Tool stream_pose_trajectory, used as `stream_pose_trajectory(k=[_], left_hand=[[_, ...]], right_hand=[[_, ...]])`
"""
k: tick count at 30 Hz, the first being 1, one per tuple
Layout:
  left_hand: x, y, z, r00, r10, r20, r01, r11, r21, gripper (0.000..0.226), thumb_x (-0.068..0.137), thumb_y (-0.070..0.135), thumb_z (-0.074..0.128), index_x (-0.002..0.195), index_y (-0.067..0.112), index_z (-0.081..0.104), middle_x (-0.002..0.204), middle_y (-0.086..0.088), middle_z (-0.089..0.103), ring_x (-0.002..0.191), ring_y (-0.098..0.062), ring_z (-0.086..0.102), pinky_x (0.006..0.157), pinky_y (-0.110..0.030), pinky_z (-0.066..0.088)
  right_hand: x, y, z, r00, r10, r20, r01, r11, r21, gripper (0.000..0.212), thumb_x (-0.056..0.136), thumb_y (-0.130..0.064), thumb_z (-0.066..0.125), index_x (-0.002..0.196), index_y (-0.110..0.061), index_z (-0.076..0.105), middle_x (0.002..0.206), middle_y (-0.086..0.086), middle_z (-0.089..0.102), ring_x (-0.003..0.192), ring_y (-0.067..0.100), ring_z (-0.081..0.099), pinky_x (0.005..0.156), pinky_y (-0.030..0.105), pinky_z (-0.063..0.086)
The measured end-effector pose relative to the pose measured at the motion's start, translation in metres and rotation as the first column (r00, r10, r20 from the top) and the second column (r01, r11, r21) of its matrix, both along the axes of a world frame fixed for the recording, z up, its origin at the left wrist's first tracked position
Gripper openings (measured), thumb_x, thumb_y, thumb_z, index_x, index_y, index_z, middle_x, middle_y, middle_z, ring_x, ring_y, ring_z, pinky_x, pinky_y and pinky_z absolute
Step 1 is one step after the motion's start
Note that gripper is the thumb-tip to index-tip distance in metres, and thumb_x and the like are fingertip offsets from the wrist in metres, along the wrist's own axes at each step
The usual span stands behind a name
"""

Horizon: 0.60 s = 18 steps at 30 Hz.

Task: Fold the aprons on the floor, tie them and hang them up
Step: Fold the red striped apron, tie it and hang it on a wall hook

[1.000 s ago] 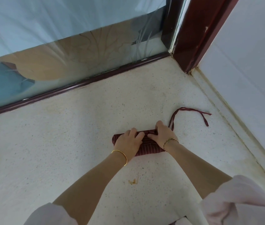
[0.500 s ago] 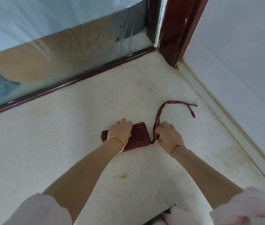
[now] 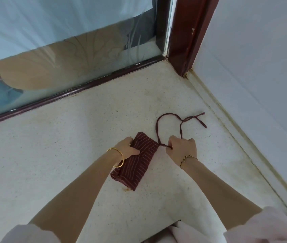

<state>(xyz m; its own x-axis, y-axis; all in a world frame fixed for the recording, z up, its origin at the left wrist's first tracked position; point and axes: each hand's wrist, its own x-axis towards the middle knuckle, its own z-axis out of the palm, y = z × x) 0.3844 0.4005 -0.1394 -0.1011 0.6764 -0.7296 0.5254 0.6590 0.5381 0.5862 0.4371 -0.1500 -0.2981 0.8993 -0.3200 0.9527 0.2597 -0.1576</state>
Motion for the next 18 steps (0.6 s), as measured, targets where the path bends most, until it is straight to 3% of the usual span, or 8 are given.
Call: stream_pose_trajectory(k=[2, 4, 7, 9, 11, 15, 17, 18], left_hand=[[0.005, 0.0, 0.006, 0.98, 0.178, 0.087, -0.185, 0.98, 0.078, 0.034, 0.085, 0.013, 0.065, 0.115, 0.009, 0.049, 0.111, -0.013, 0.057, 0.1, -0.029, 0.057, 0.089, -0.041, 0.049], [0.008, 0.001, 0.014, 0.941, 0.312, 0.132, -0.33, 0.931, 0.154, 0.027, 0.084, 0.008, 0.066, 0.104, 0.009, 0.049, 0.101, -0.012, 0.058, 0.091, -0.028, 0.059, 0.083, -0.041, 0.051], [0.012, 0.001, 0.027, 0.911, 0.384, 0.152, -0.41, 0.885, 0.22, 0.026, 0.082, 0.008, 0.068, 0.099, 0.008, 0.048, 0.091, -0.006, 0.059, 0.081, -0.023, 0.061, 0.078, -0.039, 0.053], [0.013, -0.002, 0.032, 0.899, 0.387, 0.208, -0.43, 0.872, 0.235, 0.026, 0.081, 0.009, 0.069, 0.098, 0.01, 0.049, 0.093, -0.007, 0.062, 0.085, -0.024, 0.063, 0.08, -0.041, 0.054], [0.015, -0.006, 0.04, 0.88, 0.377, 0.289, -0.446, 0.865, 0.23, 0.026, 0.082, 0.009, 0.068, 0.102, 0.011, 0.05, 0.1, -0.008, 0.063, 0.087, -0.021, 0.063, 0.076, -0.037, 0.056], [0.01, -0.013, 0.056, 0.846, 0.314, 0.43, -0.422, 0.888, 0.181, 0.03, 0.086, 0.013, 0.066, 0.111, 0.007, 0.051, 0.107, -0.008, 0.064, 0.088, -0.016, 0.065, 0.066, -0.025, 0.055], [0.002, -0.015, 0.065, 0.73, 0.307, 0.611, -0.437, 0.897, 0.071, 0.023, 0.091, 0.02, 0.059, 0.105, 0.003, 0.055, 0.102, -0.011, 0.065, 0.084, -0.021, 0.066, 0.072, -0.033, 0.057], [-0.002, -0.014, 0.069, 0.622, 0.332, 0.71, -0.461, 0.887, -0.012, 0.022, 0.094, 0.022, 0.051, 0.099, 0.001, 0.057, 0.094, -0.012, 0.066, 0.078, -0.023, 0.066, 0.071, -0.035, 0.058]], right_hand=[[-0.008, 0.005, 0.012, 0.999, -0.041, -0.003, 0.041, 0.998, -0.056, 0.024, 0.096, -0.036, 0.038, 0.09, -0.019, 0.053, 0.071, -0.005, 0.059, 0.065, 0.016, 0.054, 0.076, 0.03, 0.03], [-0.016, 0.009, 0.024, 0.982, -0.141, -0.125, 0.118, 0.977, -0.177, 0.034, 0.099, -0.04, 0.032, 0.093, -0.016, 0.055, 0.077, 0.0, 0.063, 0.066, 0.017, 0.057, 0.075, 0.031, 0.04], [-0.03, 0.008, 0.037, 0.844, -0.389, -0.369, 0.212, 0.874, -0.437, 0.038, 0.099, -0.04, 0.034, 0.105, -0.008, 0.054, 0.094, 0.009, 0.066, 0.07, 0.021, 0.061, 0.068, 0.034, 0.055], [-0.038, 0.002, 0.041, 0.768, -0.486, -0.417, 0.217, 0.81, -0.545, 0.041, 0.098, -0.044, 0.034, 0.114, -0.009, 0.05, 0.107, 0.008, 0.061, 0.084, 0.025, 0.062, 0.067, 0.037, 0.058], [-0.043, -0.002, 0.041, 0.665, -0.578, -0.474, 0.178, 0.739, -0.65, 0.044, 0.098, -0.047, 0.035, 0.12, -0.011, 0.048, 0.11, 0.004, 0.059, 0.087, 0.02, 0.061, 0.057, 0.031, 0.056], [-0.04, -0.01, 0.043, 0.558, -0.576, -0.597, 0.113, 0.766, -0.633, 0.036, 0.097, -0.042, 0.043, 0.113, -0.012, 0.055, 0.085, -0.002, 0.062, 0.052, -0.001, 0.058, 0.04, 0.017, 0.042], [-0.036, -0.011, 0.042, 0.465, -0.619, -0.633, 0.082, 0.742, -0.665, 0.035, 0.096, -0.04, 0.047, 0.111, -0.01, 0.058, 0.088, 0.004, 0.066, 0.058, 0.004, 0.062, 0.047, 0.021, 0.047], [-0.033, -0.01, 0.04, 0.388, -0.666, -0.637, 0.04, 0.703, -0.71, 0.035, 0.096, -0.038, 0.048, 0.112, -0.009, 0.059, 0.091, 0.007, 0.067, 0.066, 0.01, 0.065, 0.054, 0.024, 0.051]])
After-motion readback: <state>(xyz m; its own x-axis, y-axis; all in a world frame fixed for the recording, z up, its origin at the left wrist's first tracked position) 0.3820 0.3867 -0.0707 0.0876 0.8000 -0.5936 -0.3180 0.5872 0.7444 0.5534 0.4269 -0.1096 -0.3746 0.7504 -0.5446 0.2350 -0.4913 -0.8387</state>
